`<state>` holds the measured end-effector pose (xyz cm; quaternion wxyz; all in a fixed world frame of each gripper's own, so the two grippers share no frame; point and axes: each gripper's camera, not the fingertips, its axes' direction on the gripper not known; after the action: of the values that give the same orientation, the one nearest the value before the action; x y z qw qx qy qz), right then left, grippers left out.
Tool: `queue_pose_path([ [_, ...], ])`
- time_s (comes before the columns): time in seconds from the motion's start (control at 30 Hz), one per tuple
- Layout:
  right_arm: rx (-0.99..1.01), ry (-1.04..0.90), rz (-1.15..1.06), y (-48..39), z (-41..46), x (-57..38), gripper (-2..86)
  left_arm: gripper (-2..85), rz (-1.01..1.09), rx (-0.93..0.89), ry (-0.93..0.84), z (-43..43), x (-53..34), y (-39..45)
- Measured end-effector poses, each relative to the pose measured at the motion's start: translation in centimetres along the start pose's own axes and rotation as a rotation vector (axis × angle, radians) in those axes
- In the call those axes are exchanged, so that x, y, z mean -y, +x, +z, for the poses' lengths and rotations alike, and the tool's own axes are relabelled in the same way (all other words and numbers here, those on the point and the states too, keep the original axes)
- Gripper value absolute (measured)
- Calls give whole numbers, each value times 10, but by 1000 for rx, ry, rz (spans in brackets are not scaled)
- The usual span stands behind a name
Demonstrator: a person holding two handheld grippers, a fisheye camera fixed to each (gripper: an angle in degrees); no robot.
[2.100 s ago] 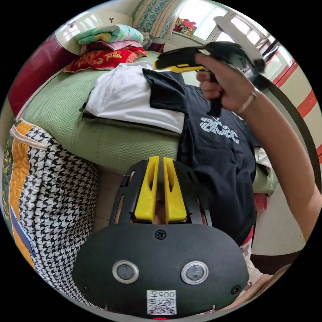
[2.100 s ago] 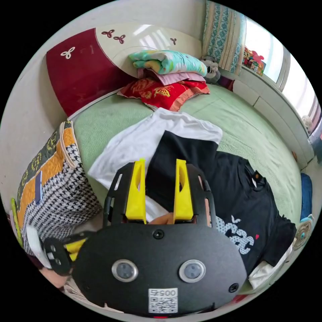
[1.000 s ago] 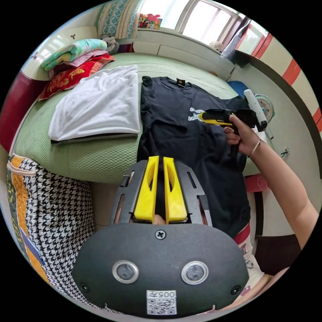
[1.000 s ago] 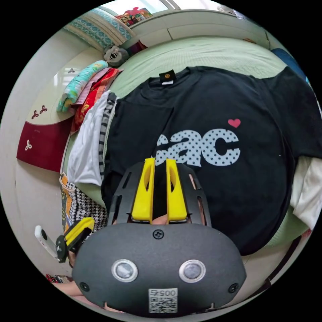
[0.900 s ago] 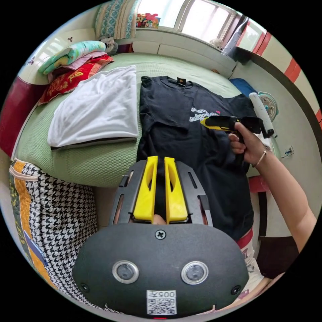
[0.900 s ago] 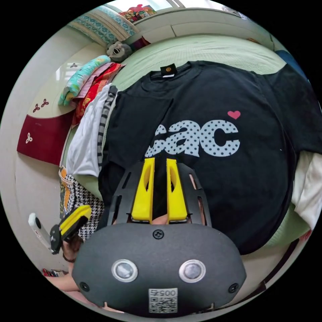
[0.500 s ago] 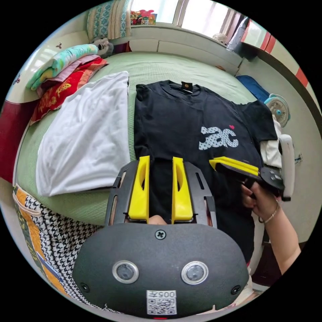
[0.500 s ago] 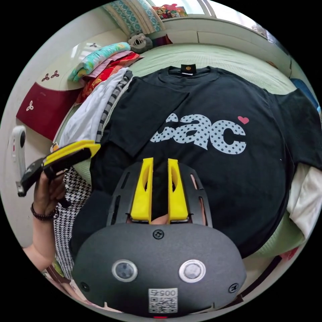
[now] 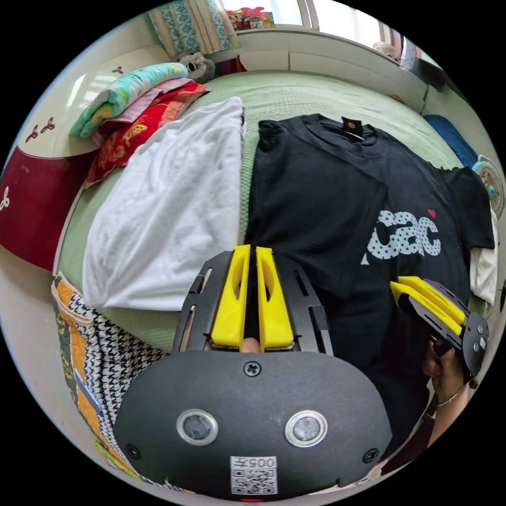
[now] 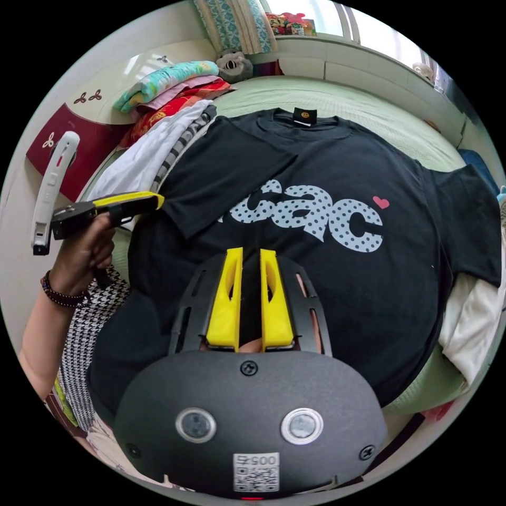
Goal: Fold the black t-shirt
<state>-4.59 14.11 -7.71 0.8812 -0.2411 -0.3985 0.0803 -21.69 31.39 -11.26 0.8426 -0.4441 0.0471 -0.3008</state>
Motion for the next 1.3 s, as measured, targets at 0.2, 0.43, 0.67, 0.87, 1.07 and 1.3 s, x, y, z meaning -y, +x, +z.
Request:
queue_pose_path([
  [0.2,12,6,7,-2,1,-4,44,49,16,-31,38,-5,1,9],
  [0.43,3,5,8,-6,1,-8,61,57,58,-114,131,-20,-1,37],
  [0.67,-12,9,13,-9,1,-11,61,53,67,-168,133,3,37,68],
  [0.87,15,-11,28,-4,-1,-8,47,49,108,-112,126,31,92,103],
  [1.07,27,-32,3,-1,-3,-7,24,45,172,-16,120,65,137,140],
  [1.3,46,-33,2,7,-7,-6,20,3,152,150,86,98,172,136],
])
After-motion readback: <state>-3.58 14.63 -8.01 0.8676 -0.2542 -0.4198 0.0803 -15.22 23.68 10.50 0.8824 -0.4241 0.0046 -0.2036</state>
